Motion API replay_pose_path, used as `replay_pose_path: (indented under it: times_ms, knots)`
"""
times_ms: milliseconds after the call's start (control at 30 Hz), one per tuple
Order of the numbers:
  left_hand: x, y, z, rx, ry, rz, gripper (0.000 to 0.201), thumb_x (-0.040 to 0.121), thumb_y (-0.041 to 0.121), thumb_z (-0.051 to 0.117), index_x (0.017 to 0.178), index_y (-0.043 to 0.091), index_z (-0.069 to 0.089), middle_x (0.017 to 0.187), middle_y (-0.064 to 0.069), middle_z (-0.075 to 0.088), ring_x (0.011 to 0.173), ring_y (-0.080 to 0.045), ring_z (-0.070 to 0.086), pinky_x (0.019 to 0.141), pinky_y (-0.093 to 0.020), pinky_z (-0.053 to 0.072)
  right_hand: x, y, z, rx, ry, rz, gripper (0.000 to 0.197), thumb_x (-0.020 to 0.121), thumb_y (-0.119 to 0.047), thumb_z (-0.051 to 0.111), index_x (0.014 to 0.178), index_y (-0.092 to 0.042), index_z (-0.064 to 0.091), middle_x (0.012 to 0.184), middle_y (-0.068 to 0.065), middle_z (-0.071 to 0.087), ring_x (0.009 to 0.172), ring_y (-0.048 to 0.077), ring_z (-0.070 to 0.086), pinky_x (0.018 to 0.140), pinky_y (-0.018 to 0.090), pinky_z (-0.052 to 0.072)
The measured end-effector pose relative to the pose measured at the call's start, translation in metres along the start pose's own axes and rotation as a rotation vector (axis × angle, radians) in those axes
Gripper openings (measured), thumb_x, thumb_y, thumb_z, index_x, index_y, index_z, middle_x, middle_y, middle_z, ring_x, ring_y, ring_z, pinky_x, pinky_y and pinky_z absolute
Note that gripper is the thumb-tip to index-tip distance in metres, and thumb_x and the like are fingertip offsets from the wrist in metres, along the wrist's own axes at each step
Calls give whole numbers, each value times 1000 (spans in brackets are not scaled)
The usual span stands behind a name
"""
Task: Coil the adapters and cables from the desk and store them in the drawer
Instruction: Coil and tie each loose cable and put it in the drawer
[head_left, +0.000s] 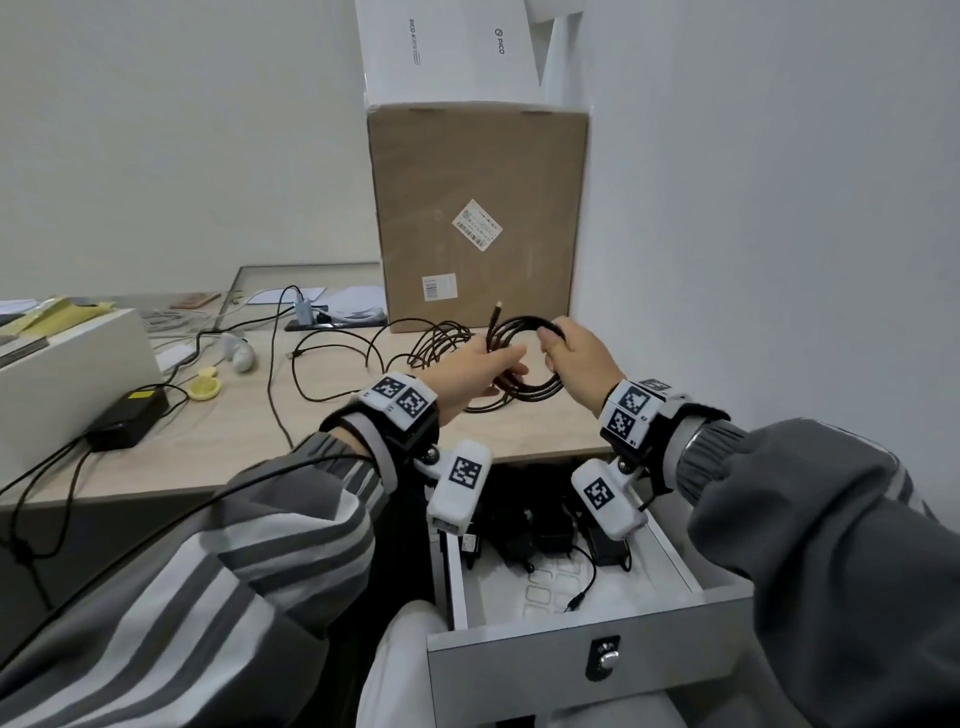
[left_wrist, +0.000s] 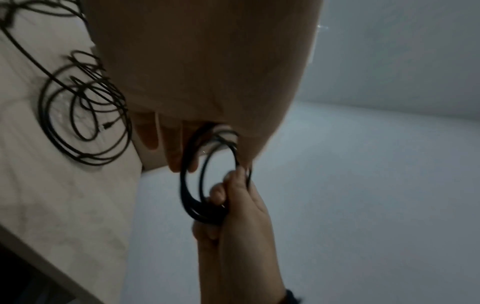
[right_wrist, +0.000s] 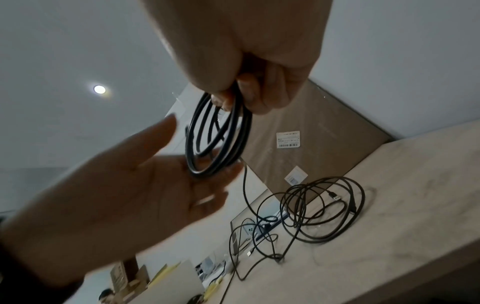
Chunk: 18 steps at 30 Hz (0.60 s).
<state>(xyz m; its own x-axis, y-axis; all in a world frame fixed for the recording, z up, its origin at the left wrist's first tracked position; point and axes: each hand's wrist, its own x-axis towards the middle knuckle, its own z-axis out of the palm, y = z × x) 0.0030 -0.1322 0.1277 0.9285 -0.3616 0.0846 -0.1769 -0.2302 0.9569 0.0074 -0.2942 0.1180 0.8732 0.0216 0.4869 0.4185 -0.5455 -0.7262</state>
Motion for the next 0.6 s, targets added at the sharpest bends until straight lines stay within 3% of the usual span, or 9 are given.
replay_pose_path:
  times_ms: [33, 67, 167, 200, 333, 400, 467, 533, 600]
  knots:
    - [0, 5, 5, -17, 84, 45, 12, 97, 26, 53, 95, 15, 51, 85, -4, 63, 82, -18, 59, 74, -28, 45, -2, 1, 4, 4, -19, -3, 24, 99, -20, 40, 76, -20, 46, 64, -2, 48, 57, 11, 42, 57, 25, 33]
    - [2, 8, 7, 2, 156, 75, 11, 98, 18, 49, 88, 16, 48, 74, -4, 59, 73, -19, 57, 66, -27, 43, -4, 2, 6, 10, -31, -6, 23, 99, -19, 40, 78, -23, 48, 64, -3, 48, 57, 10, 42, 58, 26, 32]
    - [2, 9, 6, 148, 173, 120, 10, 96, 13, 49, 86, 15, 48, 68, -2, 54, 63, -17, 53, 58, -24, 40, -5, 3, 5, 13, -77, -16, 14, 99, -17, 40, 99, -21, 53, 65, -4, 49, 56, 9, 44, 56, 22, 33]
    - [1, 8, 5, 244, 157, 125, 7, 96, 13, 50, 88, 15, 49, 69, -2, 56, 64, -17, 54, 59, -24, 41, -5, 2, 4, -2, -116, -25, 15, 99, -17, 40, 102, -21, 55, 66, -4, 49, 55, 10, 45, 55, 22, 35]
    - [1, 4, 7, 646, 233, 169, 10, 97, 16, 44, 102, 8, 44, 84, -11, 58, 75, -29, 57, 65, -38, 44, -6, -2, 3, -71, -216, -65, 22, 100, -17, 41, 81, -25, 49, 59, -3, 49, 49, 7, 43, 53, 23, 36]
    - [3, 1, 9, 704, 290, 226, 10, 98, 16, 40, 101, 7, 41, 91, -14, 55, 79, -30, 52, 67, -37, 38, -6, -4, 4, -66, -201, -70, 16, 100, -17, 41, 92, -17, 55, 57, -3, 48, 48, 6, 42, 52, 23, 36]
    - [5, -3, 10, 751, 331, 299, 17, 96, 17, 40, 101, 2, 43, 102, -19, 51, 91, -32, 48, 77, -37, 35, -6, -6, 4, -63, -195, -64, 22, 100, -18, 41, 103, -3, 56, 58, -2, 48, 51, 11, 43, 55, 28, 37]
    - [9, -8, 10, 858, 380, 337, 37, 91, 27, 34, 108, -4, 47, 111, -21, 48, 101, -34, 45, 87, -38, 32, -6, -6, 1, -53, -213, -57, 24, 100, -18, 40, 104, 1, 54, 58, -2, 48, 52, 12, 42, 55, 28, 36]
    - [10, -7, 9, 806, 404, 343, 32, 93, 20, 40, 115, -3, 47, 115, -19, 50, 105, -33, 46, 89, -39, 33, -5, -8, -3, -48, -253, -55, 24, 100, -17, 39, 105, 2, 53, 57, -3, 48, 48, 6, 42, 51, 21, 35]
